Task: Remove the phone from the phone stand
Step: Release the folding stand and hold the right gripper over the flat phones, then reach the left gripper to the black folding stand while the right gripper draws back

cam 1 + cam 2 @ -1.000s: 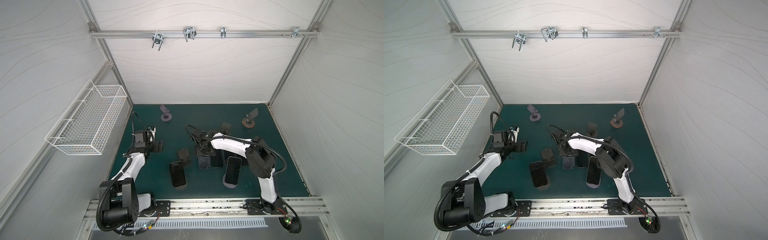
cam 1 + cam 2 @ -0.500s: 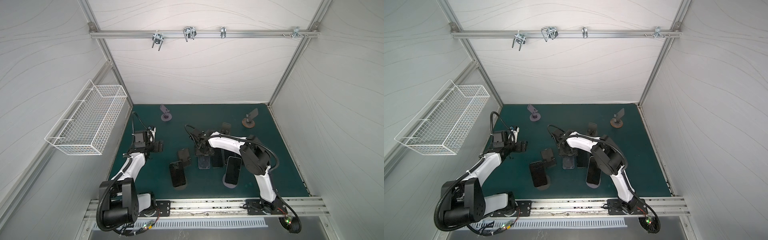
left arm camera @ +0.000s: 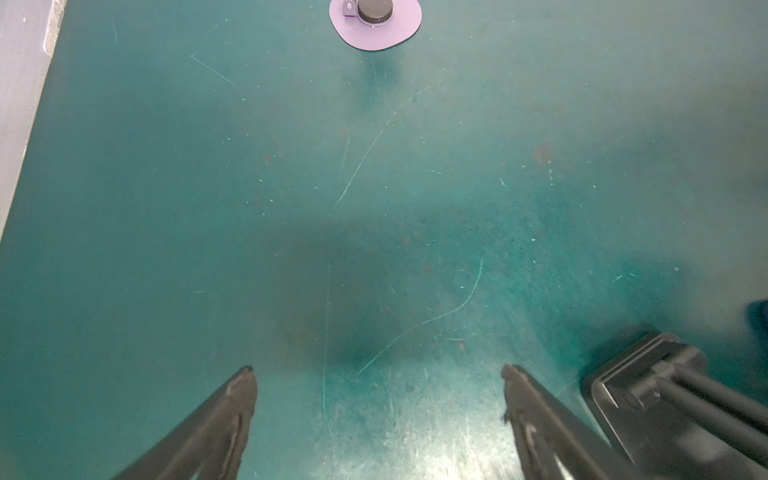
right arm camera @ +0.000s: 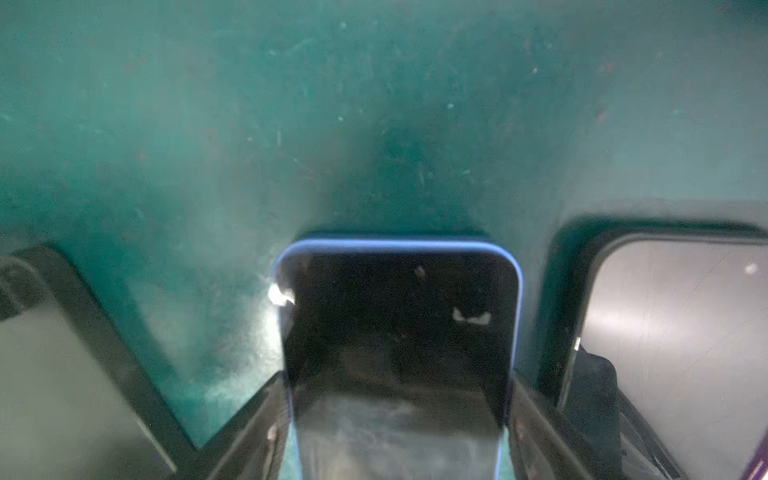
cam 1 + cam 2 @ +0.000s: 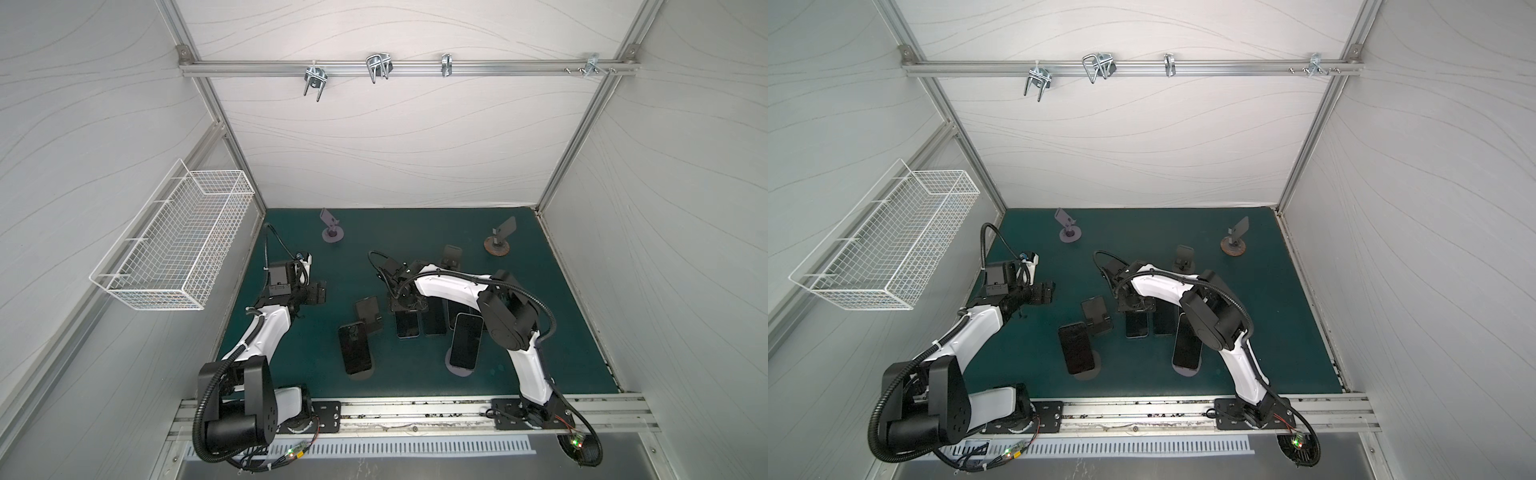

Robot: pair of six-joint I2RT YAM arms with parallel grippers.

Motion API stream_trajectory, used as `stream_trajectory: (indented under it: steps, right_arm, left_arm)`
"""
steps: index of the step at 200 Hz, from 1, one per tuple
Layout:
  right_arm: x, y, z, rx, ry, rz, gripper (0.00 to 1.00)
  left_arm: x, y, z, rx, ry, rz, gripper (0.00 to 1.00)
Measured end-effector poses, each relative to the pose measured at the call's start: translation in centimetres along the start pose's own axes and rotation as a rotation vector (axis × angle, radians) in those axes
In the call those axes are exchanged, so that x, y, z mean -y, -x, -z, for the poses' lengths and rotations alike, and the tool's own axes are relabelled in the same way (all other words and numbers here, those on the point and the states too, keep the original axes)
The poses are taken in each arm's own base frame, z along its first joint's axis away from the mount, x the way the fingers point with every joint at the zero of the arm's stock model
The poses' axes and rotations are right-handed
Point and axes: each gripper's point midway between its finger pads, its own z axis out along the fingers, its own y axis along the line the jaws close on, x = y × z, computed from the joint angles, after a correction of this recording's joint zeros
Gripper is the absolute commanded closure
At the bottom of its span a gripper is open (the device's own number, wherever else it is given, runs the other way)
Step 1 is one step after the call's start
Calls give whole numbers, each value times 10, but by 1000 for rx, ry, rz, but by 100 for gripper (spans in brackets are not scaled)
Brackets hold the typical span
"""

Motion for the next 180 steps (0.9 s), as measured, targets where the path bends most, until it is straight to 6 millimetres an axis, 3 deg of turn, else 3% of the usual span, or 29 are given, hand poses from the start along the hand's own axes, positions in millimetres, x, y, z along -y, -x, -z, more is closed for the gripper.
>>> stream_trajectory:
  steps: [47, 125, 150, 180]
  right_arm:
    - [0, 0, 0, 1, -1, 0, 19]
    - [3, 7, 8, -13, 40, -27, 9]
    - [4, 18, 35, 21, 81, -40, 7]
    - [4, 38, 93, 121, 181, -60, 4]
  left_arm:
    - [0, 0, 0, 0, 0, 0, 6]
    - [6, -2, 0, -72, -56, -8, 8]
    - [18, 29, 18, -70, -139, -46, 8]
    - [30, 72, 45, -7, -217, -109, 8]
